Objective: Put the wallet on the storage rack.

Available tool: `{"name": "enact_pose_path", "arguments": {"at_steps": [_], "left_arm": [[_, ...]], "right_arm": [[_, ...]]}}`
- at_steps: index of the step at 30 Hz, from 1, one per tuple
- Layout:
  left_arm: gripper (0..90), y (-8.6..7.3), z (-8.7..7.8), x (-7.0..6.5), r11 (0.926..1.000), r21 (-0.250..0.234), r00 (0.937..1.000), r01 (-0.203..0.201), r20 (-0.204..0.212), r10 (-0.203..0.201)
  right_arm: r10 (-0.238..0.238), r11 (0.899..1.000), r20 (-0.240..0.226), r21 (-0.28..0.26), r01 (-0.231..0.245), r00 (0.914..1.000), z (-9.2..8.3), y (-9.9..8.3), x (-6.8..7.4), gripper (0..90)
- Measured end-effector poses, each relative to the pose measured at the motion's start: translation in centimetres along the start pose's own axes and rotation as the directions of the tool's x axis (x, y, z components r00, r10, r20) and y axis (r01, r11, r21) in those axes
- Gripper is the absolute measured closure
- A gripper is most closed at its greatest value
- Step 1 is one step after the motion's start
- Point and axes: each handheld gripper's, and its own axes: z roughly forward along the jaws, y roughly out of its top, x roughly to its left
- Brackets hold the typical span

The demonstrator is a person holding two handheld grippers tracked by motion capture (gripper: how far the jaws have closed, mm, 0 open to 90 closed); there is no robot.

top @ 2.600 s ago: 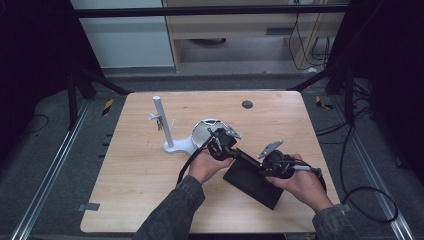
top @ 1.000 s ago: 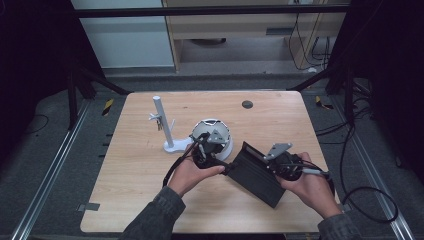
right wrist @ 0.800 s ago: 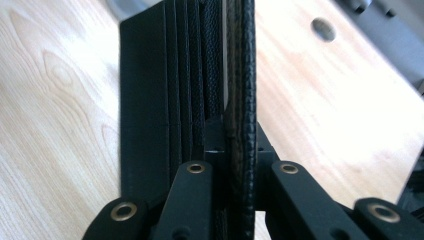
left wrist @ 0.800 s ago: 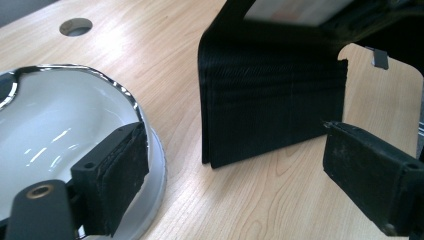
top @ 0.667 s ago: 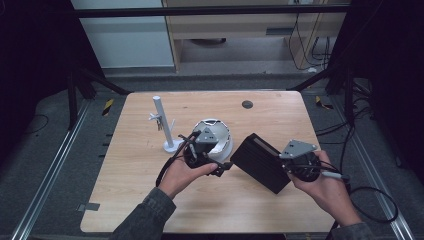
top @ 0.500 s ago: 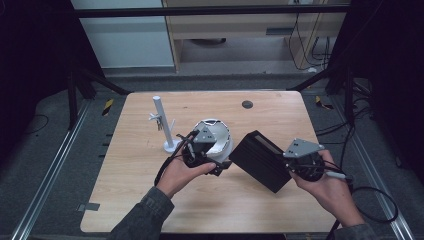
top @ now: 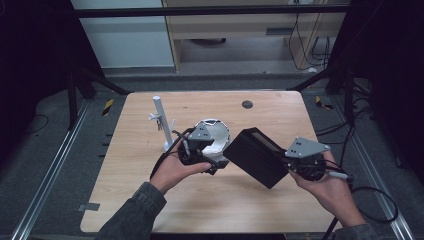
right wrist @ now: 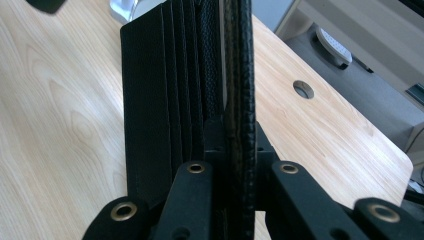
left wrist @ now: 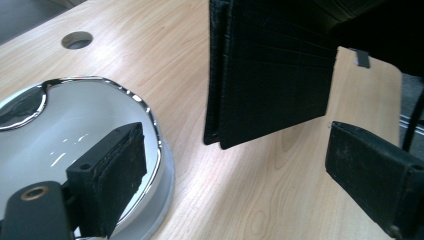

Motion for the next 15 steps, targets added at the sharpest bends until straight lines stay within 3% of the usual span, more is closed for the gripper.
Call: {"name": "enact_pose_path", "arguments": {"at_steps": [15], "left_arm": [[10.6,1.6,2.3,-0.6,0.9992,-0.027,0.9967,-0.031,0.074,0.033]], "right_arm": [[-0.014,0.998,-0.031,-0.054,0.013,0.9994,-0.3,1.0,0.7,84.5]]}}
